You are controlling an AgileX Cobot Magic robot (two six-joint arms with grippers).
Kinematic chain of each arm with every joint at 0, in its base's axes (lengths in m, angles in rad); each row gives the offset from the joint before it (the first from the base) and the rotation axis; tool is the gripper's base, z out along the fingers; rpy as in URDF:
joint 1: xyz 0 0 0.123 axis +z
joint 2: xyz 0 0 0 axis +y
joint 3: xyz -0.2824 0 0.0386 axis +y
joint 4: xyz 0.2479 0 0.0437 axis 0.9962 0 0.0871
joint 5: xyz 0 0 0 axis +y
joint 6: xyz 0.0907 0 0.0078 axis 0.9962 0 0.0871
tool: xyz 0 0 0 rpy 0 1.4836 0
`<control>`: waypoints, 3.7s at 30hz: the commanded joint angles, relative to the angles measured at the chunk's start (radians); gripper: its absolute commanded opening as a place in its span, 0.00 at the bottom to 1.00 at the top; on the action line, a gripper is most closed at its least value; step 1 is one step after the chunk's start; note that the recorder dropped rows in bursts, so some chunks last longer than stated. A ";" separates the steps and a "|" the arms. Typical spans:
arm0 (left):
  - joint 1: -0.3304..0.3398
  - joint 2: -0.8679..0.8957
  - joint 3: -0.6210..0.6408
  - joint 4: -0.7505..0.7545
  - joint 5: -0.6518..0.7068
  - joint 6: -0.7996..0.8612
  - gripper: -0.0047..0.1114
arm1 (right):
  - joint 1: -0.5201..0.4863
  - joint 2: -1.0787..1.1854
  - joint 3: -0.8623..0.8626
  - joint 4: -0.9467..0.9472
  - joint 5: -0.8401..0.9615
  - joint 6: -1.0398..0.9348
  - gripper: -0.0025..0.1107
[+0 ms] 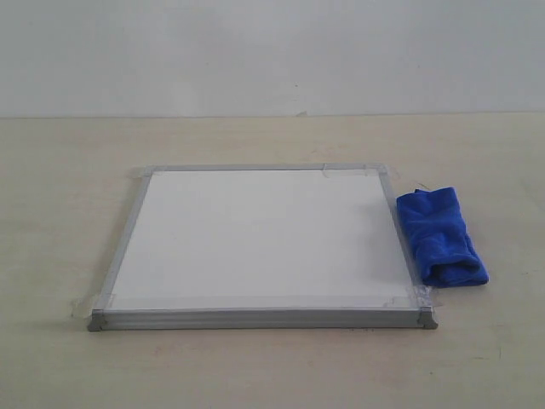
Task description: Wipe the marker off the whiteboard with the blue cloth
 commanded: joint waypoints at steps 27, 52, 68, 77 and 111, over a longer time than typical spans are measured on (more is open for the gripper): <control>0.003 -0.003 0.003 0.001 -0.007 0.002 0.08 | -0.002 -0.006 0.067 -0.039 0.170 -0.024 0.02; 0.003 -0.003 0.003 0.001 -0.007 0.002 0.08 | 0.139 -0.006 0.067 -0.562 0.132 0.460 0.02; 0.003 -0.003 0.003 0.001 -0.007 0.002 0.08 | 0.137 -0.006 0.067 -0.552 0.132 0.434 0.02; 0.003 -0.003 0.003 0.001 -0.007 0.002 0.08 | 0.073 -0.006 0.067 -0.544 0.132 0.434 0.02; 0.003 -0.003 0.003 0.001 -0.007 0.002 0.08 | 0.042 -0.006 0.067 -0.528 0.134 0.414 0.02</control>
